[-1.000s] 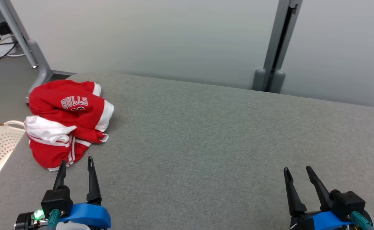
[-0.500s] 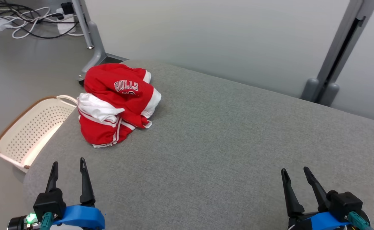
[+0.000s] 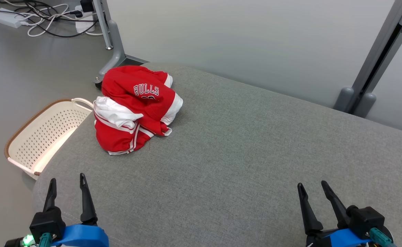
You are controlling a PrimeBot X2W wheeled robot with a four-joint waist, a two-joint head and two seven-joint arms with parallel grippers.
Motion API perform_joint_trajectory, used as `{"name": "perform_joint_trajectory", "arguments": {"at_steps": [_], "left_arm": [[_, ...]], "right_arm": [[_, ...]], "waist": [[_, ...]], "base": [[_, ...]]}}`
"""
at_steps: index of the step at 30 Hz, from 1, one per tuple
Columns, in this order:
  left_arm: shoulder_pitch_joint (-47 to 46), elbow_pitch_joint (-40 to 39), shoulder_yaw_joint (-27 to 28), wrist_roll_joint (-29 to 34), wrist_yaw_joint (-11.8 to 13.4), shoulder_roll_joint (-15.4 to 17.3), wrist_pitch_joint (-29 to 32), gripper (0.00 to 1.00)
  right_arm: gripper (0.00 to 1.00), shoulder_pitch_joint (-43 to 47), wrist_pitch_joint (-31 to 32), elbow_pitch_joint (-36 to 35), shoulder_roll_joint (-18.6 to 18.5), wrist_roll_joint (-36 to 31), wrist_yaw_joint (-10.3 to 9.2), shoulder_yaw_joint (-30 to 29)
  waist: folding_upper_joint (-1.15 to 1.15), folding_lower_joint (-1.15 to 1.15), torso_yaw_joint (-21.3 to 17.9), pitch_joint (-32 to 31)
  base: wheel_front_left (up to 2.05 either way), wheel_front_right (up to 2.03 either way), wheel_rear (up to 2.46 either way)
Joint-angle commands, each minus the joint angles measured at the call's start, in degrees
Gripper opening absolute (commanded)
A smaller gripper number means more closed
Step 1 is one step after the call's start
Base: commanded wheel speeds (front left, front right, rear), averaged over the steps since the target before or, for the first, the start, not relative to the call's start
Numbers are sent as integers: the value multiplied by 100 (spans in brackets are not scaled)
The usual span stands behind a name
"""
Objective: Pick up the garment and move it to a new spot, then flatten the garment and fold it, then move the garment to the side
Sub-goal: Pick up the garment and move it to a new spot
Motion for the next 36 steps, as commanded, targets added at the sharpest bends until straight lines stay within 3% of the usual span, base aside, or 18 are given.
{"name": "perform_joint_trajectory", "arguments": {"at_steps": [1,12,21,29,36], "left_arm": [[1,-24,-10,-31,26,-2,-26,100],[-852,22,202,-223,-132,208,-26,100],[-2352,384,793,-540,-307,801,-22,100],[-3573,1221,936,-727,-521,1364,116,100],[-4312,2374,829,-837,-793,1648,554,100]], "right_arm": [[100,20,-22,13,-37,-1,3,1],[100,-236,-22,-139,-38,-347,3,-40],[100,-636,168,-654,-71,-759,2,-6],[100,-962,325,-1319,-138,-918,2,-6],[100,-1054,471,-1758,-207,-963,2,-83]], "waist": [[0,0,-23,20],[0,0,-438,482],[0,0,-1146,1388],[0,0,-1706,2197],[0,0,-1883,2566]], "base": [[0,0,0],[0,0,0],[0,0,0],[0,0,0],[0,0,0]]}}
